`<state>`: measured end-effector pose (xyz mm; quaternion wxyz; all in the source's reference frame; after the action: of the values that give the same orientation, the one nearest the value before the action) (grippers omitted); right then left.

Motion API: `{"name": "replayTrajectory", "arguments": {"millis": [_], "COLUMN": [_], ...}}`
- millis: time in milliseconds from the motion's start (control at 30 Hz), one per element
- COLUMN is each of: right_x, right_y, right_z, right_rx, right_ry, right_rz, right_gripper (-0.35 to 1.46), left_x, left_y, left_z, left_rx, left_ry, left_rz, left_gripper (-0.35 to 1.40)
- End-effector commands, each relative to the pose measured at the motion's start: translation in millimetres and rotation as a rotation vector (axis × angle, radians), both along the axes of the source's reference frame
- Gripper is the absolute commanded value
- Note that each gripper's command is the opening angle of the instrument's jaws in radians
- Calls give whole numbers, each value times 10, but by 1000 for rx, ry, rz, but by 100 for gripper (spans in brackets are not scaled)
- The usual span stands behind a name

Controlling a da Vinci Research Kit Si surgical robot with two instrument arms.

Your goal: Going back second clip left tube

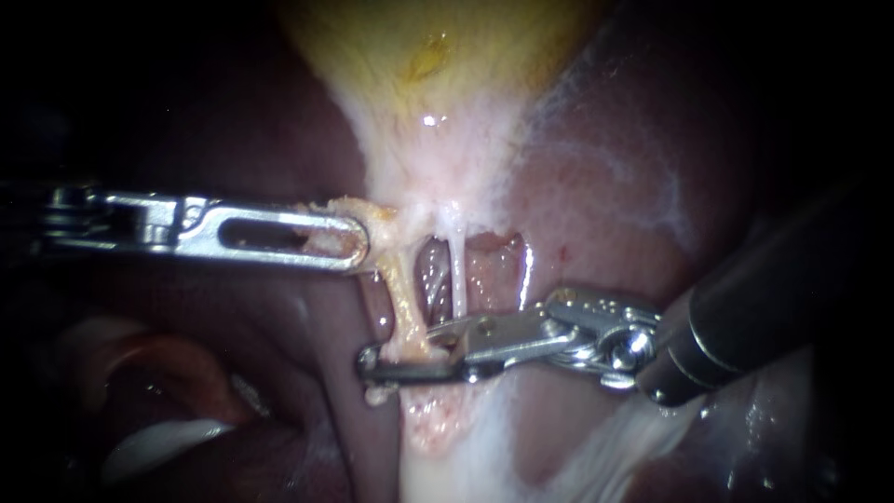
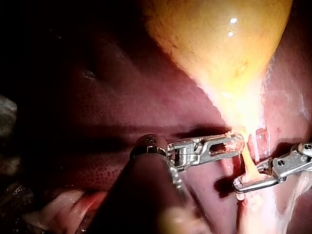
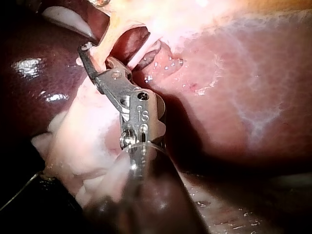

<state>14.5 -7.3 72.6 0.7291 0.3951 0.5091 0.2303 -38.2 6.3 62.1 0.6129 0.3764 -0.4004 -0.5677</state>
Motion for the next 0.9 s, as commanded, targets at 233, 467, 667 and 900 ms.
{"name": "replayTrajectory", "arguments": {"millis": [233, 467, 667, 900], "right_x": [2, 6, -3, -18], "right_y": [0, 2, 3, -1], "right_z": [0, 0, -4, -9], "right_rx": [-109, -243, -291, -320], "right_ry": [50, 55, 69, 92], "right_rz": [-12, 42, 33, 11], "right_gripper": [0, 50, 50, 50], "left_x": [0, 1, 1, 2], "left_y": [0, 0, 0, 0], "left_z": [0, 1, 1, 1], "left_rx": [0, -1, -1, -2], "left_ry": [-1, 1, 1, 1], "left_rz": [0, -1, -1, -1], "left_gripper": [-35, -35, -35, -35]}}
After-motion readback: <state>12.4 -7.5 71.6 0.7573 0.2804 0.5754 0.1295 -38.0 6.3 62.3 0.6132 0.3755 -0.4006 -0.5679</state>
